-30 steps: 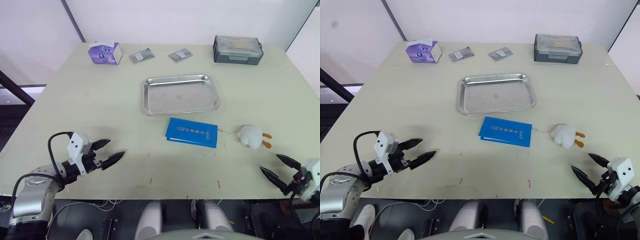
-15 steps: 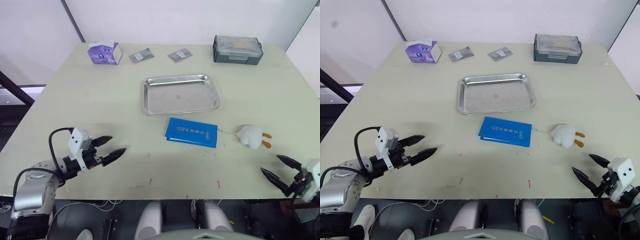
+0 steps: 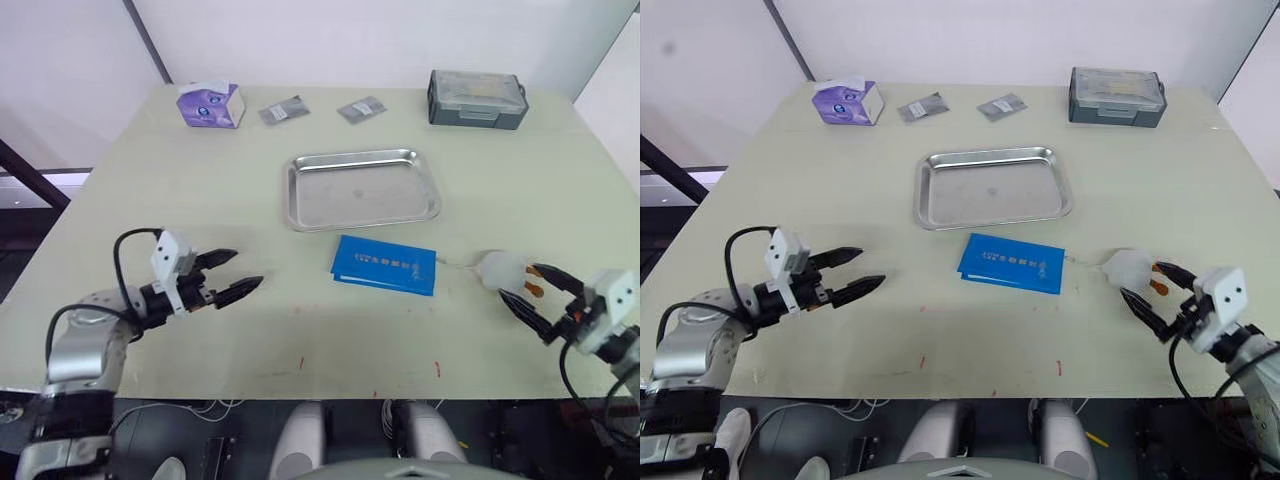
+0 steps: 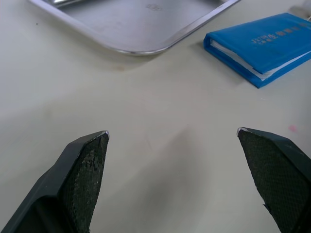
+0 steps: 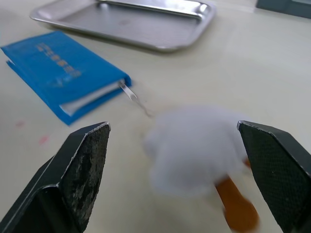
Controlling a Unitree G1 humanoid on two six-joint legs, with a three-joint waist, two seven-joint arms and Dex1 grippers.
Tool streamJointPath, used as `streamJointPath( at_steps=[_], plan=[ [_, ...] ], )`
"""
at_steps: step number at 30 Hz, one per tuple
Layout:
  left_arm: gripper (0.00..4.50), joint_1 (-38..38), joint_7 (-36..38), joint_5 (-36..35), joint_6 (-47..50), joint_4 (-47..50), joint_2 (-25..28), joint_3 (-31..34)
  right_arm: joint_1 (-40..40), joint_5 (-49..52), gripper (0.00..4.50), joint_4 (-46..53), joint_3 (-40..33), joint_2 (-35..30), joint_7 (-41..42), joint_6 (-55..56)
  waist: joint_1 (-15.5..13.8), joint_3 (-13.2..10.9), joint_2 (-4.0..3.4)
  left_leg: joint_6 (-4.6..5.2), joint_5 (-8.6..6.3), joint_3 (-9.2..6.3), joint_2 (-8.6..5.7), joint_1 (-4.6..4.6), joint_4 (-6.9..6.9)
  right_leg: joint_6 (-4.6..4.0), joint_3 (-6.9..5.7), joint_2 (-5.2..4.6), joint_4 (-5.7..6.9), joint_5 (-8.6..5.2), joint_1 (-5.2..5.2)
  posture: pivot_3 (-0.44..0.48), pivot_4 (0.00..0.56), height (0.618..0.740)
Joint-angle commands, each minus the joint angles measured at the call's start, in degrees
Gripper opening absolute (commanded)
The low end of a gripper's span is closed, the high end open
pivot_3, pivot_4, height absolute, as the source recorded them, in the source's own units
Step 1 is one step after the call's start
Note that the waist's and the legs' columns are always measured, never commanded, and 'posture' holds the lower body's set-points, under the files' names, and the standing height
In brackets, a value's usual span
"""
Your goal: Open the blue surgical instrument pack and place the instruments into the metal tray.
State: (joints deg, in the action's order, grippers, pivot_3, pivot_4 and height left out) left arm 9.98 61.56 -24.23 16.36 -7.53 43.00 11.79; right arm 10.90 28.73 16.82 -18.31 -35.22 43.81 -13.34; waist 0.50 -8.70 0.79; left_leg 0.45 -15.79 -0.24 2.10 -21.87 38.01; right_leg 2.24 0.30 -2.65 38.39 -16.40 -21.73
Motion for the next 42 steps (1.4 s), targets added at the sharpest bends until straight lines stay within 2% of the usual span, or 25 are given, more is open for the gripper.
streamJointPath(
  at_steps=[1,3,6,9,10,11,13,14,15,17,20,28,35,42],
  plan=[
    [4.50,4.51,2.97,2.33,-2.69,-3.18,0.68,-3.17,-4.00,-2.45,4.40,2.96,3.34,-1.70,-1.88,-3.04,0.02,0.00,0.00,0.00,0.00,0.00,-0.02,0.01,0.00,0.00,-0.02,0.00,0.00,0.00,0.00,0.000,0.150,0.734],
    [4.50,7.73,4.77,3.40,-3.46,-5.94,0.14,-5.38,-7.00,-3.81,4.40,2.60,5.68,-2.22,-2.21,-4.27,0.04,0.00,0.00,0.00,0.00,0.00,-0.06,0.00,0.02,0.00,-0.04,0.01,0.01,0.00,0.00,0.000,0.150,0.734],
    [3.77,11.71,7.15,4.92,-5.28,-9.78,-0.58,-8.04,-10.45,-5.86,3.66,1.10,8.51,-2.75,-2.11,-4.87,0.04,0.00,0.00,0.00,0.00,-0.01,-0.10,-0.05,0.03,0.00,-0.07,0.04,0.01,0.00,-0.03,0.000,0.150,0.734],
    [2.15,14.88,9.38,6.21,-6.92,-13.16,-1.27,-10.28,-12.11,-7.28,2.04,-0.57,10.34,-3.10,-0.86,-4.71,0.05,-0.01,0.01,0.00,0.00,-0.02,-0.10,-0.12,0.06,0.00,-0.14,0.06,0.01,0.00,-0.06,0.000,0.150,0.734],
    [1.76,16.32,10.38,6.59,-7.44,-14.56,-1.76,-11.24,-12.65,-8.27,1.61,-1.42,11.52,-3.56,-0.10,-4.46,0.05,-0.01,0.01,0.00,0.00,-0.02,-0.10,-0.13,0.06,0.00,-0.14,0.06,0.00,0.00,-0.07,0.000,0.150,0.734],
    [1.00,18.17,11.49,7.67,-8.32,-16.13,-2.65,-13.00,-13.74,-10.05,0.86,-2.91,13.49,-4.15,0.67,-3.99,0.05,-0.01,0.01,0.00,0.00,-0.02,-0.10,-0.14,0.06,0.00,-0.15,0.06,0.00,0.00,-0.07,0.000,0.150,0.734],
    [0.81,21.33,13.05,9.65,-9.90,-18.98,-4.62,-15.78,-15.73,-13.93,0.59,-5.71,17.52,-5.54,2.43,-2.57,0.05,-0.01,0.01,0.00,0.00,-0.05,-0.09,-0.16,0.08,0.00,-0.16,0.06,0.01,0.00,-0.09,0.000,0.150,0.734],
    [0.81,22.60,13.36,10.38,-10.68,-20.39,-5.49,-16.65,-16.66,-15.21,0.59,-6.87,18.70,-5.59,2.70,-2.07,-0.07,-0.02,0.02,0.01,0.00,-0.03,-0.11,-0.16,0.12,0.00,-0.16,0.06,0.03,0.00,-0.09,0.000,0.150,0.734],
    [0.03,23.95,13.66,11.05,-11.49,-22.16,-6.39,-17.28,-17.77,-15.93,0.00,-7.97,19.59,-5.31,2.75,-1.76,-0.12,-0.02,0.03,0.01,0.01,0.03,-0.17,-0.17,0.24,0.01,-0.19,0.05,0.11,0.01,-0.08,0.000,0.150,0.734],
    [0.03,26.83,14.43,12.58,-13.13,-26.50,-8.18,-18.76,-20.48,-16.82,0.00,-9.99,21.24,-4.24,2.66,-1.72,0.16,-0.02,0.04,0.01,0.00,0.06,-0.21,-0.26,0.27,0.01,-0.23,0.05,0.10,0.00,-0.12,0.000,0.150,0.734],
    [0.03,30.51,16.00,14.61,-15.89,-32.80,-10.60,-20.49,-23.56,-17.66,0.00,-11.95,23.02,-2.39,2.71,-1.78,0.43,-0.02,0.06,0.00,0.03,0.05,-0.22,-0.97,0.42,0.01,-0.08,0.06,0.50,0.01,-0.99,0.000,0.150,0.734],
    [0.03,36.39,16.46,18.14,-22.40,-43.77,-14.82,-21.31,-26.92,-18.33,0.00,-14.14,23.82,0.62,2.74,-1.65,0.01,-0.02,0.06,0.02,0.03,0.05,-0.27,-0.98,0.43,0.01,-0.12,0.04,0.48,0.02,-0.97,0.000,0.150,0.734],
    [0.03,39.07,16.22,17.96,-23.59,-47.22,-18.37,-19.83,-28.50,-18.67,0.00,-13.88,24.76,2.78,3.36,-2.30,0.02,-0.02,0.06,0.02,0.03,0.03,-0.29,-0.99,0.45,0.02,-0.13,0.03,0.49,0.02,-0.96,0.000,0.150,0.734],
    [0.03,39.21,17.22,17.37,-22.51,-46.26,-18.75,-18.07,-28.74,-18.73,0.00,-13.65,25.20,3.45,4.05,-2.66,0.25,-0.02,0.06,0.02,0.03,0.00,-0.29,-0.99,0.45,0.01,-0.13,0.04,0.51,0.02,-0.98,0.000,0.150,0.734]
  ],
)
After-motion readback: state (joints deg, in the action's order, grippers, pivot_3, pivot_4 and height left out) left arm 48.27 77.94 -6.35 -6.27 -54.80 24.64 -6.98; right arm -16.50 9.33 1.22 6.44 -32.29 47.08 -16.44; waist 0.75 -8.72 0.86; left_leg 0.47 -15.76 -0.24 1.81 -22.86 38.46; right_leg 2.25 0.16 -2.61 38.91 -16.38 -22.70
